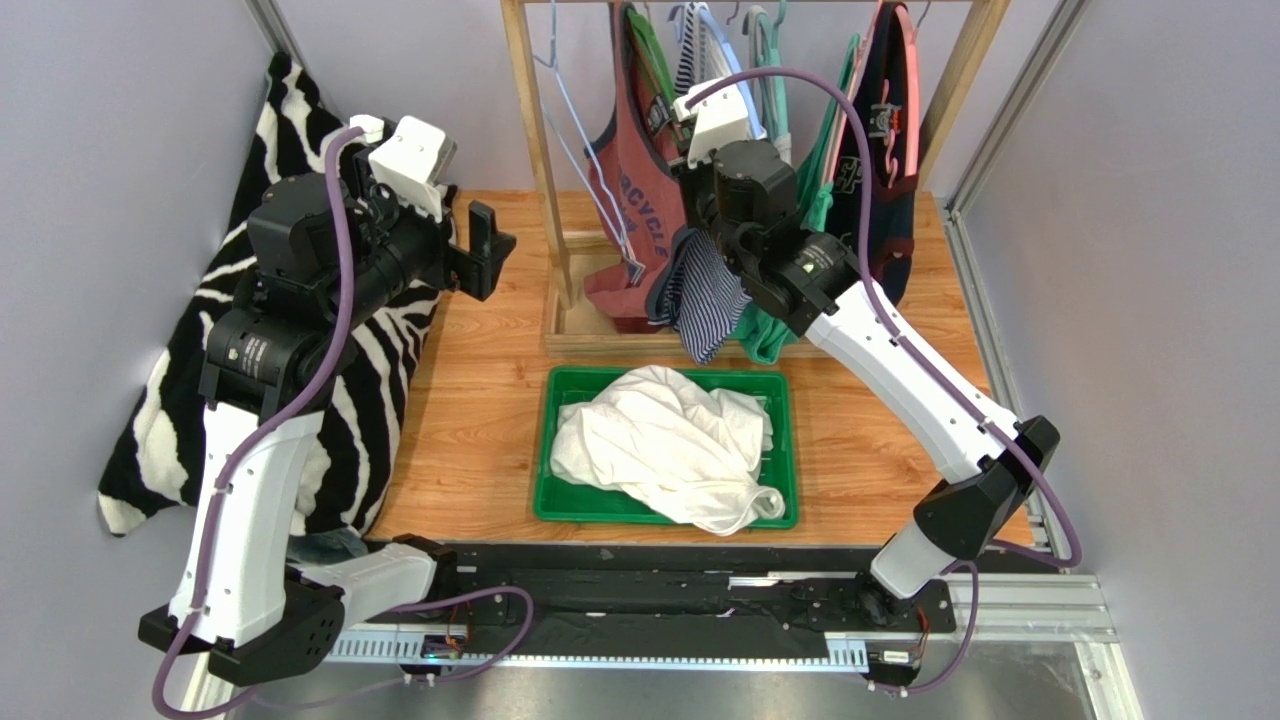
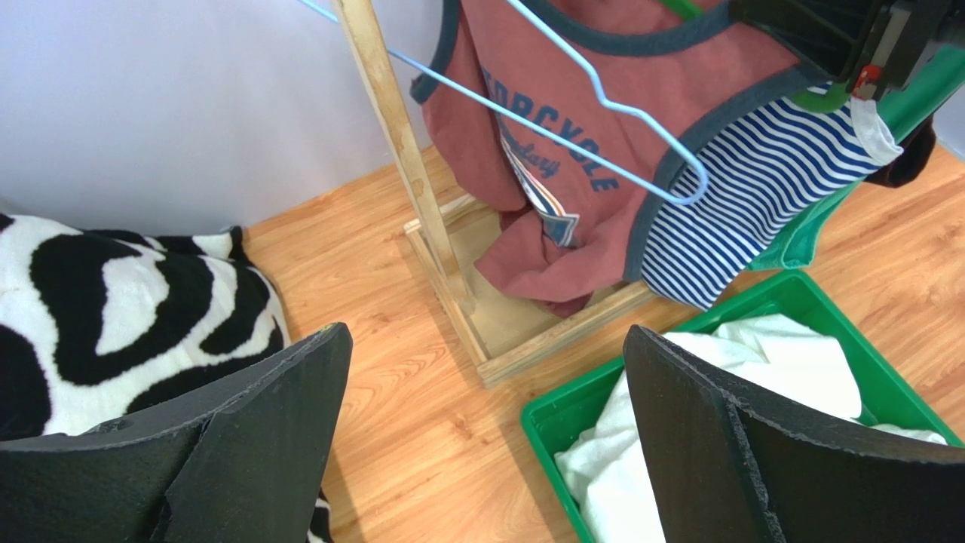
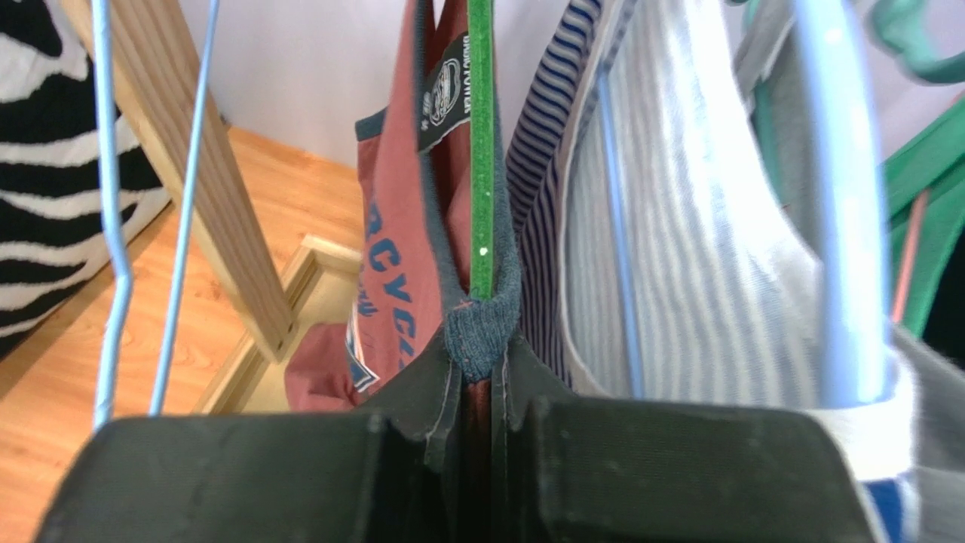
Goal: Remove the tank top from the hanger
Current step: Pick up the hanger from the clothesline.
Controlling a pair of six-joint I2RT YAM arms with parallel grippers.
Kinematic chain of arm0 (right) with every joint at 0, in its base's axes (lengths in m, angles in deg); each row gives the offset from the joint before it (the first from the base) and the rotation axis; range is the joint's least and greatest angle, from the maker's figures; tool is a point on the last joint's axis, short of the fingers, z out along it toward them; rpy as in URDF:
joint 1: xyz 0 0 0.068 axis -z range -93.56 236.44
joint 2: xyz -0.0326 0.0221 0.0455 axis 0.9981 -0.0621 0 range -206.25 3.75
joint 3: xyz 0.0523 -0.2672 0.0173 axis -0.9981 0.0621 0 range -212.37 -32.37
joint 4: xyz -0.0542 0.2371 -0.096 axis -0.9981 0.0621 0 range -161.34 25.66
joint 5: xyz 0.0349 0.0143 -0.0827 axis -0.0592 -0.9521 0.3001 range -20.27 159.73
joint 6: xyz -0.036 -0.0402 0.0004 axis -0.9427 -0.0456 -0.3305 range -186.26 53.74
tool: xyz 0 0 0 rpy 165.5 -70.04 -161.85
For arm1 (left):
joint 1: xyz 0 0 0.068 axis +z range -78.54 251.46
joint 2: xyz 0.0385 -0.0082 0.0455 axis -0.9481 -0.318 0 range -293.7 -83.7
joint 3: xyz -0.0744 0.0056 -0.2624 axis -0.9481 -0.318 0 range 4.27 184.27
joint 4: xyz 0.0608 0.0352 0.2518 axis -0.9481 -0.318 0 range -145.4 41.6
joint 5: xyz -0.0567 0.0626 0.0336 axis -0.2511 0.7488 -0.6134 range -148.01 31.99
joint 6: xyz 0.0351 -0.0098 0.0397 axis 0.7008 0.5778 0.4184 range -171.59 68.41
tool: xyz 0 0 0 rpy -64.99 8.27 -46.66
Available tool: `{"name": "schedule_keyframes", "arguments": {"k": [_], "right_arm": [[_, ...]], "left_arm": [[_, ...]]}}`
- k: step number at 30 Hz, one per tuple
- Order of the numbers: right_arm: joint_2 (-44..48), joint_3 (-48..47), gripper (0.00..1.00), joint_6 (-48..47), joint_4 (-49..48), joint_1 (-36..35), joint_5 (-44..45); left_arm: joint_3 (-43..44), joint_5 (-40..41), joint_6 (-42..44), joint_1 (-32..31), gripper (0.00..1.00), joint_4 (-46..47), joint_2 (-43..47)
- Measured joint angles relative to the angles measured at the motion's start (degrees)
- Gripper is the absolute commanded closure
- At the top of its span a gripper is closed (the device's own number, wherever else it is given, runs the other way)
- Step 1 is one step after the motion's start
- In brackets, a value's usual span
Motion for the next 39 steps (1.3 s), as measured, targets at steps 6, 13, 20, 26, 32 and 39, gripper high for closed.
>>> {"name": "schedule_keyframes", "arguments": {"k": [6, 13, 20, 26, 32, 39], "right_arm": [[1.29, 0.31, 1.0, -1.92, -3.28, -0.13, 2.19], [6.36, 5.77, 1.0, -1.14, -2.25, -0.13, 1.53], [18.78, 15.5, 1.0, 1.66, 7.02, -0.09, -6.43], [28.15, 16.24, 1.0, 3.87, 14.47, -0.11, -13.35], [37.4, 13.7, 1.0, 5.31, 21.0, -0.09, -16.72], [40.44, 3.19, 1.0, 5.07, 23.8, -0.02, -22.69]], "left_arm": [[-0.15, -0.02, 0.0, 0.0, 0.01, -0.09, 0.52], [-0.55, -0.02, 0.11, 0.0, 0.01, -0.28, 1.11], [-0.24, -2.14, 1.36, 0.0, 0.01, -2.69, 1.2], [1.46, -3.21, 1.6, 0.0, 0.01, -3.96, 0.85], [3.32, -7.19, 2.71, 0.0, 0.01, -5.9, 1.46], [2.95, -11.54, 3.67, 0.0, 0.01, -6.73, 1.86]]}}
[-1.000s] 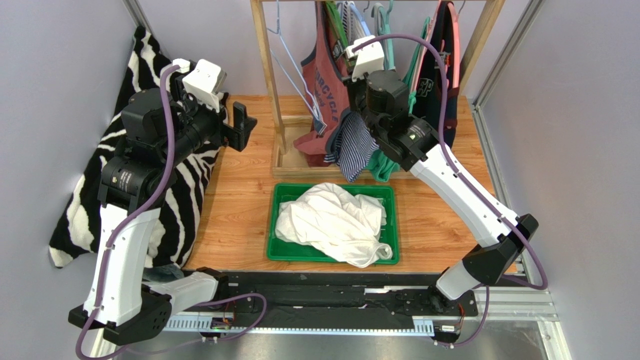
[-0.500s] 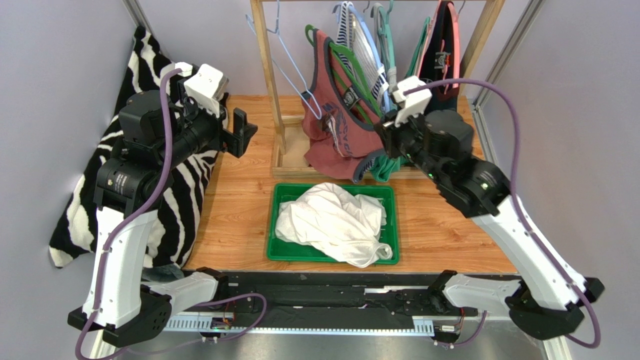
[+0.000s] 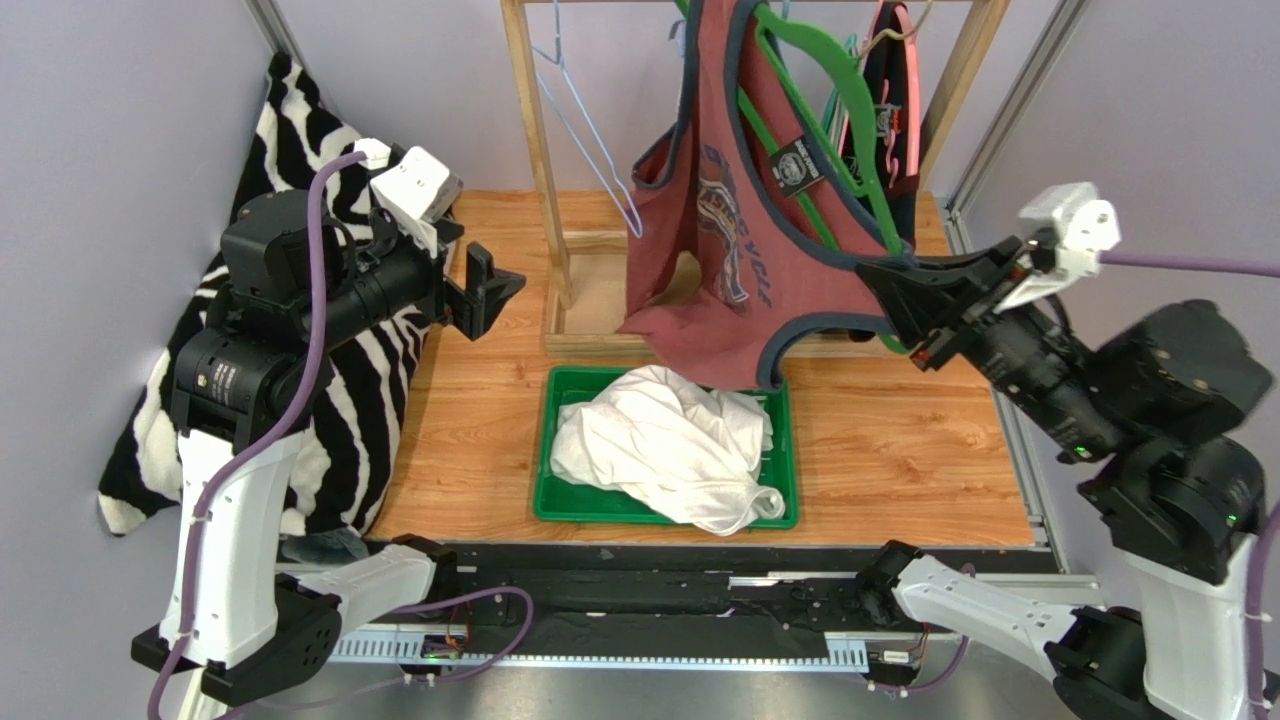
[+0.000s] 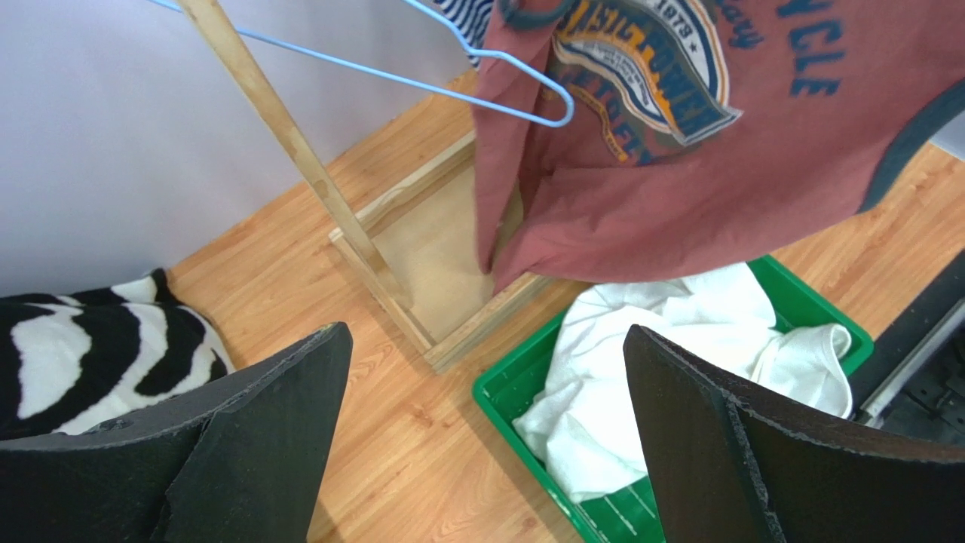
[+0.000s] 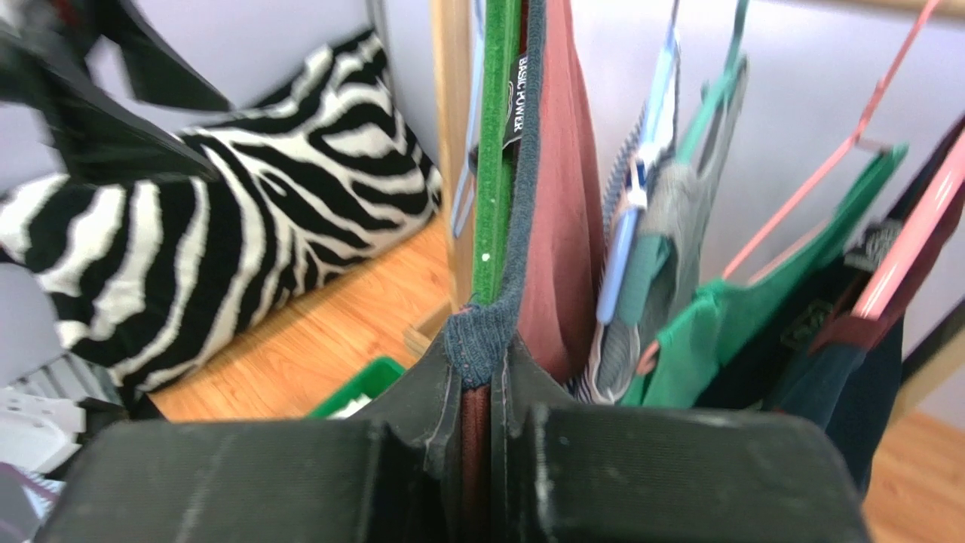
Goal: Remove the tank top from the hanger
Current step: Pick up the hanger from the clothesline.
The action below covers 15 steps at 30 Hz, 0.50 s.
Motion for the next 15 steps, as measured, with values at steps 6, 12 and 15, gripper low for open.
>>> {"name": "schedule_keyframes", "arguments": {"k": [6, 12, 15], "right_arm": [[0.72, -4.74, 1.0, -1.4, -0.46, -0.02, -6.95], [-0.09, -8.63, 1.0, -1.29, -0.04, -0.02, -15.5], [-1.33, -12.81, 1.0, -1.29, -0.28, -0.02, -19.34]], "left_arm": [[-0.63, -2.45, 1.57, 0.0, 0.01, -1.25, 0.46], [-0.74, -6.91, 3.3, 0.0, 0.01, -2.4, 2.01], [-0.76, -7.54, 3.65, 0.0, 0.01, -2.4, 2.73]]}}
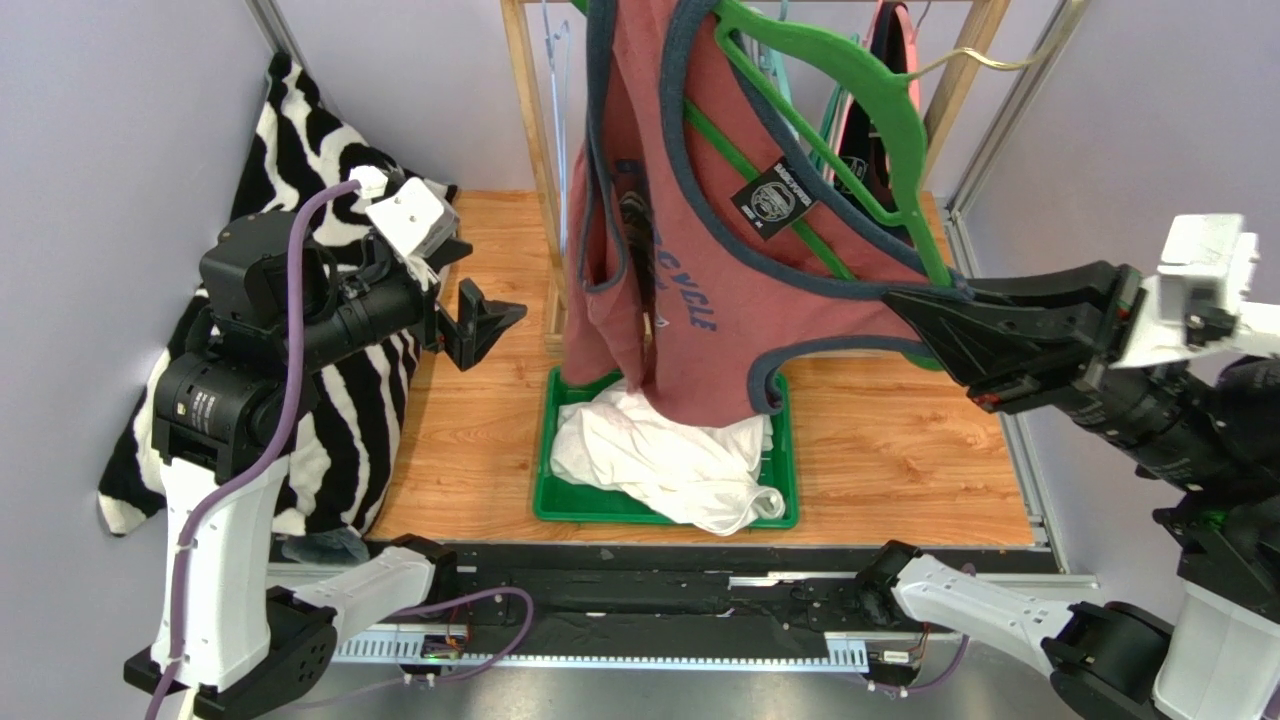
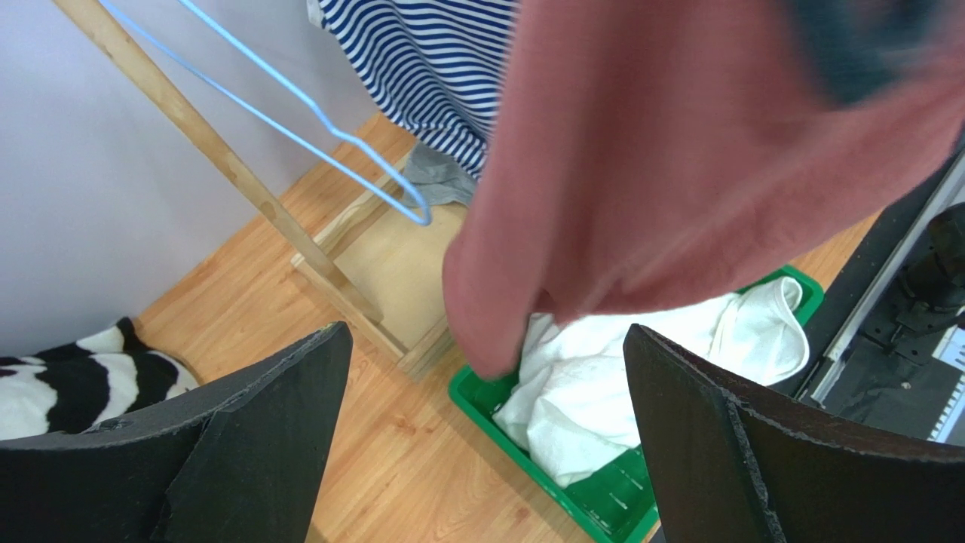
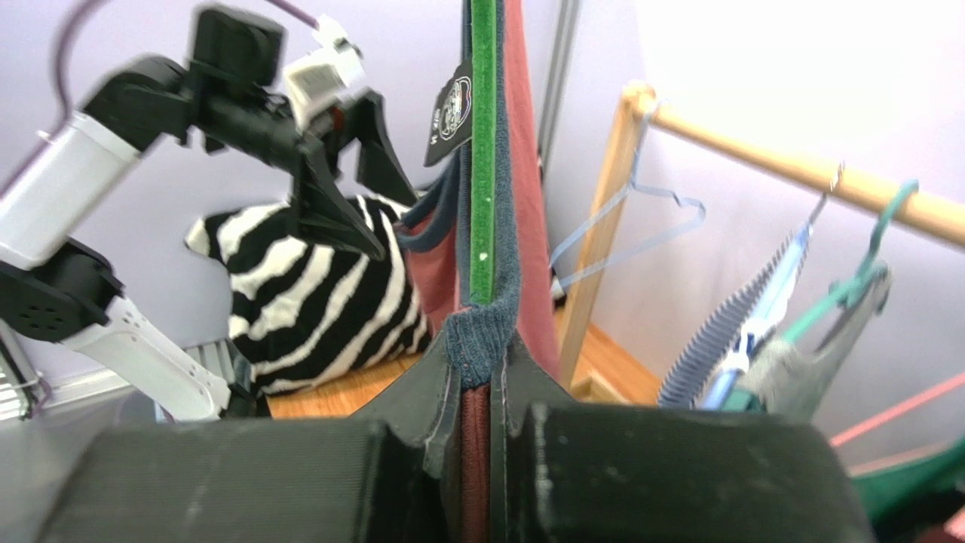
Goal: Remove the tank top from the hanger
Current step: Pick up the hanger from the clothesline.
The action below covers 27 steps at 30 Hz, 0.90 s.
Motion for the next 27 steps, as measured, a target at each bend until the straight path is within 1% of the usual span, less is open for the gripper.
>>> {"name": "schedule_keyframes", "arguments": {"k": [6, 11, 17, 21, 27], "right_arm": [[1.27, -1.73, 1.0, -0.17, -2.21, 0.0, -2.99], [1.99, -1.7, 1.0, -1.73, -1.68, 0.0, -2.47], [1.44, 0.37, 1.0, -5.38, 0.57, 0.0, 2.25], [-0.98, 0.96, 1.0, -7.61, 1.55, 0.0, 6.71], [-3.78, 1.49, 1.0, -9.4, 1.57, 0.0, 8.57]], "left_arm": [[-0.83, -0.63, 0.02, 0.0, 0.01, 0.02, 0.42], [-1.42, -1.03, 0.0, 0.0, 0.01, 0.02, 0.26], [-1.44, -1.27, -0.07, 0.0, 0.01, 0.11, 0.22], [-1.36, -2.05, -0.55, 0.0, 0.01, 0.39, -0.28], [-1.38, -2.36, -0.55, 0.0, 0.01, 0.57, -0.94]]}}
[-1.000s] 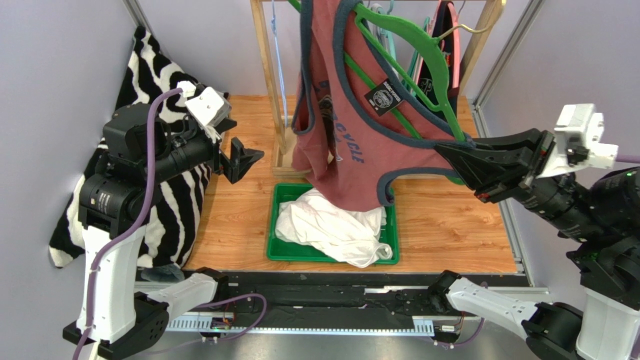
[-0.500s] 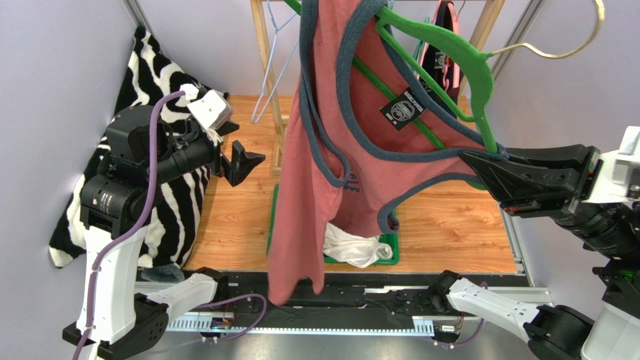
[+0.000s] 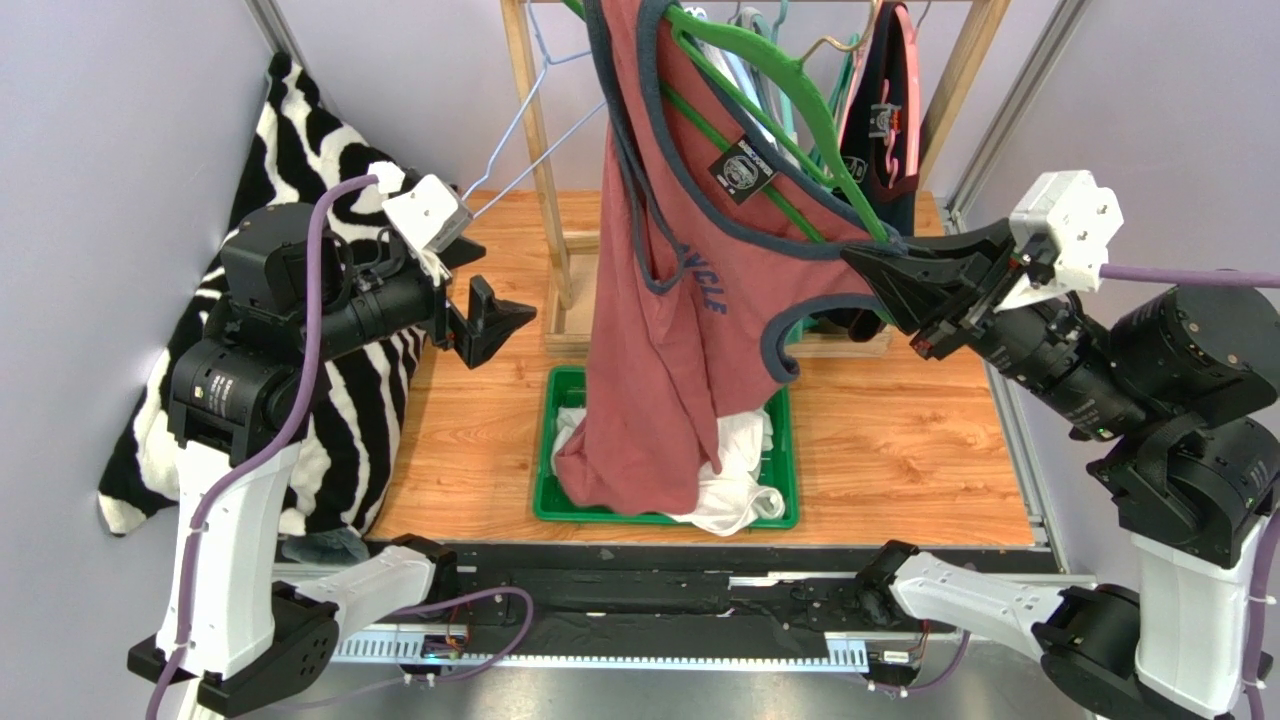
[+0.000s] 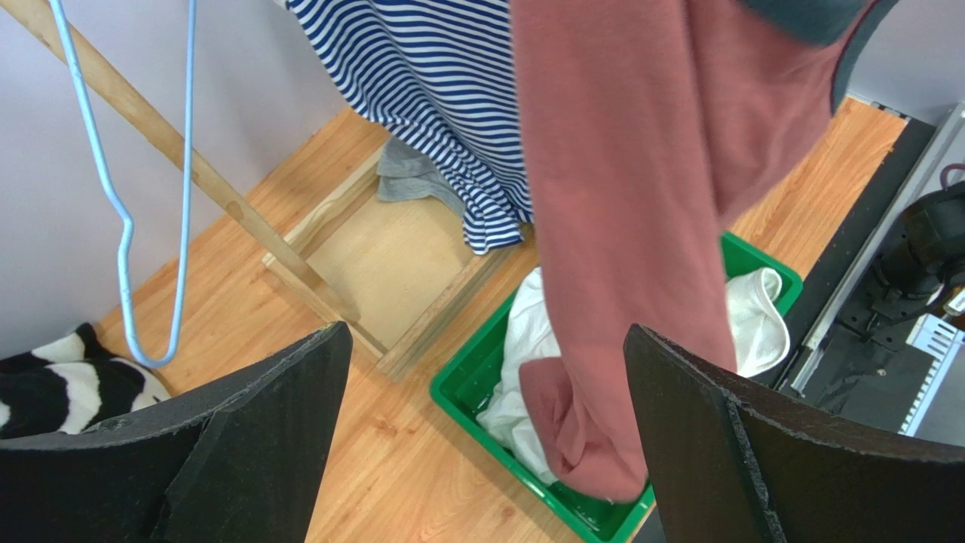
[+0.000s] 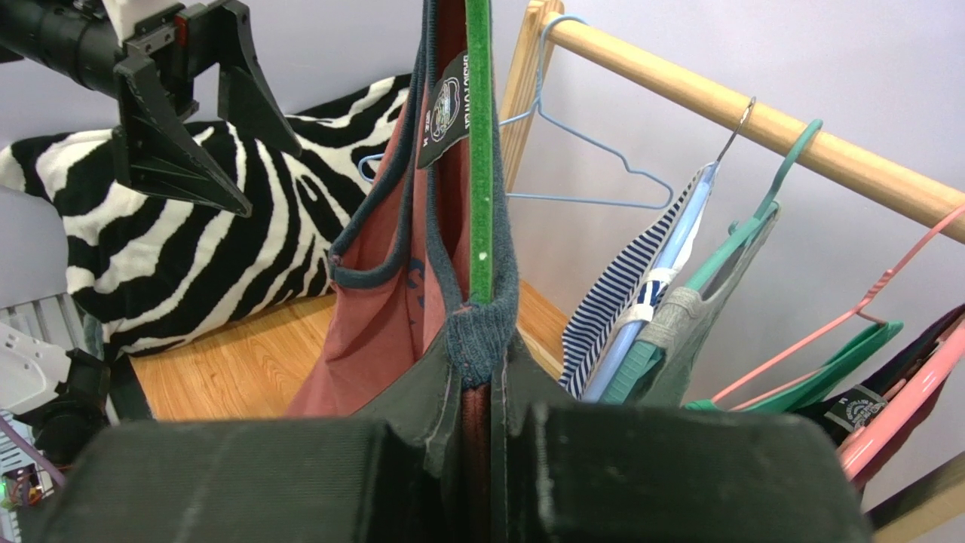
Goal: Remove the tank top from the hanger
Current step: Pick up the hanger from the clothesline, then remove the tank top from the hanger.
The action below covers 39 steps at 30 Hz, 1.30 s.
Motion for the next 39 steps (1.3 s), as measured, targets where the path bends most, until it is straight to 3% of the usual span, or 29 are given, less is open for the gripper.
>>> {"name": "schedule_keyframes", "arguments": {"k": [13, 18, 25, 30, 39], "right_arm": [[3.98, 6.67, 1.0, -1.84, 2.71, 0.0, -4.57], [3.98, 11.76, 1.0, -2.45, 7.15, 0.0, -8.5], [2.25, 19.23, 1.0, -4.15, 12.09, 0.0, -16.26], [1.62, 21.24, 1.0, -5.68, 13.4, 0.0, -20.57], [1.14, 21.44, 1.0, -6.97, 13.29, -0.02, -26.38]], "left_arm": [[-0.42, -0.37, 1.42, 0.0, 0.01, -0.33, 1.07], [1.68, -0.68, 7.43, 0.0, 0.01, -4.02, 0.92], [12.24, -9.73, 19.02, 0.0, 0.01, -8.98, 2.14], [10.36, -16.41, 23.34, 0.0, 0.01, -10.34, 4.81], [5.27, -17.9, 31.45, 0.0, 0.01, -14.51, -0.26]]}}
